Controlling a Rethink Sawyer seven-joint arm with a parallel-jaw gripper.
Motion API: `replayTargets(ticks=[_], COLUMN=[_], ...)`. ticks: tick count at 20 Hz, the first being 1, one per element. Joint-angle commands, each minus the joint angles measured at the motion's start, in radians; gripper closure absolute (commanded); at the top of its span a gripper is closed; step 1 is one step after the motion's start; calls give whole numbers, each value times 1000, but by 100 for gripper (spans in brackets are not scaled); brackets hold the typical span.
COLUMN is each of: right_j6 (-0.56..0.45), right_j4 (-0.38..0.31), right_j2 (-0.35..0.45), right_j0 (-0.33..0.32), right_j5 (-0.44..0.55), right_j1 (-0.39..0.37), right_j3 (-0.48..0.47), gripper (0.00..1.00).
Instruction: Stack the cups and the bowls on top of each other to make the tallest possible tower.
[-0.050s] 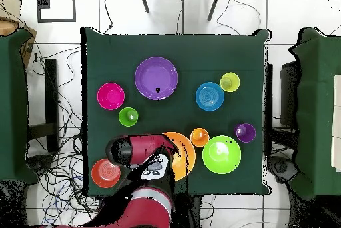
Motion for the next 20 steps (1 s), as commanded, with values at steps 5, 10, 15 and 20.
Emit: replayTargets(ticks=[5,10,15,20], right_j6=[19,24,26,36], right_j4=[-28,-21,-17,-10], right_j2=[133,135,132,122], right_j0=[-32,-36,-37,-30], right_j5=[-25,-18,-2,27], right_j1=[36,51,70,82], right_j3=[-112,-135,-169,-203], gripper=[100,100,100,100])
